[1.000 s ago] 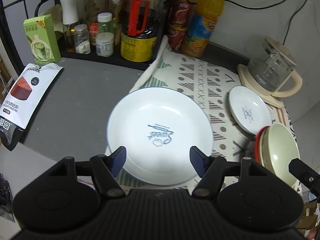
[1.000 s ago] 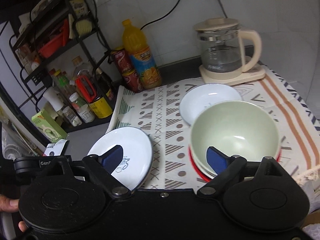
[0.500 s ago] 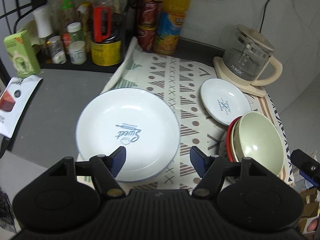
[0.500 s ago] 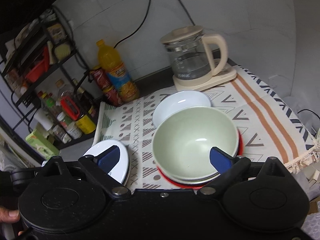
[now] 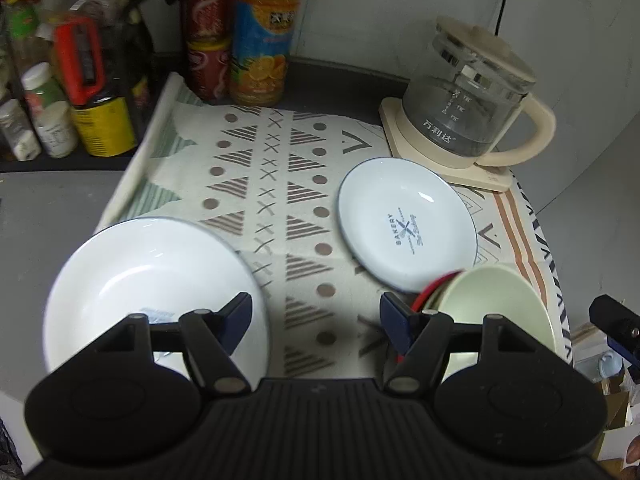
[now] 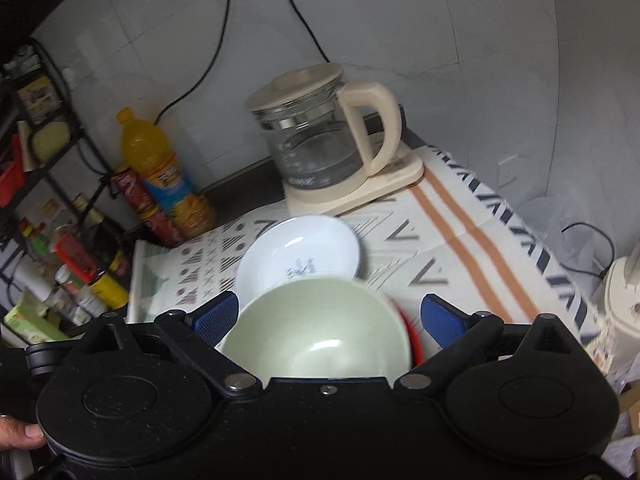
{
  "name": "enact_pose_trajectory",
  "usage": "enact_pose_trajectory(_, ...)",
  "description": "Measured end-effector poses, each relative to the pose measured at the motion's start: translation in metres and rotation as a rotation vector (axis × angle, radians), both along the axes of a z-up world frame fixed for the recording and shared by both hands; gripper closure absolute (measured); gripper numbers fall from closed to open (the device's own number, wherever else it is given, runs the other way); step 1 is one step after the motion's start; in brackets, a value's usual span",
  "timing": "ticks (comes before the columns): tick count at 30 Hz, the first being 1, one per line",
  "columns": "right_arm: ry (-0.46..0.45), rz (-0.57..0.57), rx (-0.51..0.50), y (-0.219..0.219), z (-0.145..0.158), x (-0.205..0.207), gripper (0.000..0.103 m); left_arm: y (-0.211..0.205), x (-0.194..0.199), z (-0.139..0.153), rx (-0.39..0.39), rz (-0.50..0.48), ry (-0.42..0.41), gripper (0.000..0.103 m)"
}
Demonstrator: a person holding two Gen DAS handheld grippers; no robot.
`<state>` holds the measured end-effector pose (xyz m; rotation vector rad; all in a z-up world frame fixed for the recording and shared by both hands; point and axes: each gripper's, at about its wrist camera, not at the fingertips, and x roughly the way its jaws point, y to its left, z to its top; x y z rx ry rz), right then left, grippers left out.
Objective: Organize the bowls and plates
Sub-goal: 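Move both grippers to the white 'Bakery' plate on the mat, then grasp the rim of the 'Bakery' plate with both grippers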
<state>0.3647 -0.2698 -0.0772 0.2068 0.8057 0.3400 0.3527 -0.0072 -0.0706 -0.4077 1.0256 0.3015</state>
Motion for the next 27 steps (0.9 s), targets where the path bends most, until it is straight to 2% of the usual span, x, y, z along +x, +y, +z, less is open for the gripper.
enact_pose_trajectory(8, 0.091, -0.055, -0.033, 0.004, -0.016, 0.054, 0.006, 0.001, 0.053, -0.021, -0.034, -0.027, 0.034, 0.034)
enact_pose_trajectory(16, 0.179, -0.049, -0.019, 0.015, -0.032, 0.099, 0.009, 0.012, 0.09, -0.043, -0.057, -0.032, 0.086, 0.034)
enact_pose_trajectory(23, 0.315, -0.073, -0.016, 0.023, -0.059, 0.138, 0.02, 0.025, 0.114, -0.064, -0.091, -0.022, 0.122, 0.035)
enact_pose_trajectory(27, 0.388, -0.071, -0.025, 0.029, -0.076, 0.157, 0.03, 0.034, 0.127, -0.078, -0.128, -0.011, 0.154, 0.039)
